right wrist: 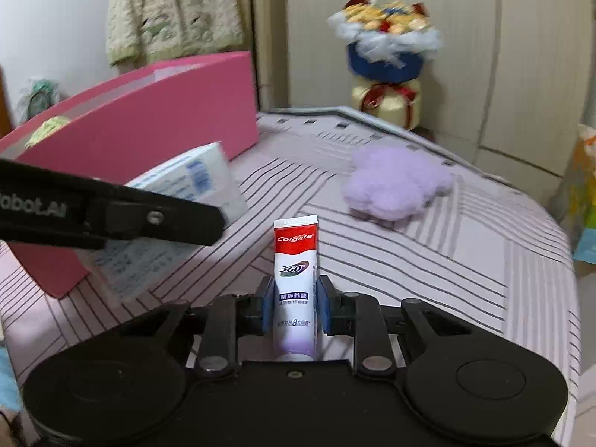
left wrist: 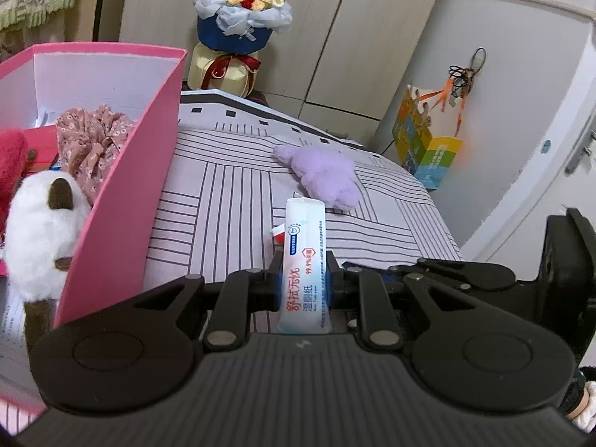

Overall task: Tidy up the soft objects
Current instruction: 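Carry the white tube with the left gripper over the box while the right gripper carries the Colgate tube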

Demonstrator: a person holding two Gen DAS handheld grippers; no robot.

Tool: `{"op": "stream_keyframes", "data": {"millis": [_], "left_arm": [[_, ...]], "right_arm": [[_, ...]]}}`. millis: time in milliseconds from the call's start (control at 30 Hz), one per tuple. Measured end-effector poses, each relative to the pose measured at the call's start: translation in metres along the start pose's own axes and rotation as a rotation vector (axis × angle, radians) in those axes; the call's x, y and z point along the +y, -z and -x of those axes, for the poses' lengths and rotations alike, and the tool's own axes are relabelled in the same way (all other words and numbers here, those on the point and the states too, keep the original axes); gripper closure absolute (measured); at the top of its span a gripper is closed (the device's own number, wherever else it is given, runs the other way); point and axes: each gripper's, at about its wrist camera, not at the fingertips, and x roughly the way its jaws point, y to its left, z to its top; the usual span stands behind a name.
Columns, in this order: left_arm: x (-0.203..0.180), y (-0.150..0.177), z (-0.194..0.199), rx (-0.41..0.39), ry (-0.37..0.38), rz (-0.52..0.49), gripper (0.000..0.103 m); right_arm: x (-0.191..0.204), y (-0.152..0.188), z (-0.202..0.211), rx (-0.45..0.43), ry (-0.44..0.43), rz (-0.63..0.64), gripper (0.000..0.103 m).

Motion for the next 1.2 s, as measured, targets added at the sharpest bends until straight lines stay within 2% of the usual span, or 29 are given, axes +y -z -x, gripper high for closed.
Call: {"op": "stream_keyframes", "data": {"millis": [133,367,467,667,867,1033,1200], "left_arm": [[-0.002,0.006,0.012,0.016,0.042,-0.010,0.084],[-0.003,0.024,0.033,0.068,0.107,-0.034,0.084],[-0.004,0.036,0.041,0.085,0.105,-0.065,0.084],[-0.001,0.052,0.058,0.146,0.150,-0.080,0.084],[0.016,0.062,0.082,0.184,0.211,-0.019,0.084],[0.030,0.062,0.119,0.165,0.241,-0.013,0.084],[0.046,0.052,0.160,0.068,0.217,-0.014,0.084]], "right_arm": [[0.000,0.009,0.022,-0.020,-0.006,-0.052,0.075],[0.012,0.024,0.058,-0.018,-0.022,-0.067,0.075],[0.016,0.032,0.074,-0.004,-0.042,-0.084,0.075],[0.026,0.041,0.108,0.009,-0.073,-0.111,0.075],[0.043,0.032,0.140,-0.001,-0.121,-0.119,0.075],[0.061,0.015,0.157,-0.031,-0.194,-0.110,0.075],[0.079,-0.005,0.165,-0.078,-0.256,-0.100,0.075]]}}
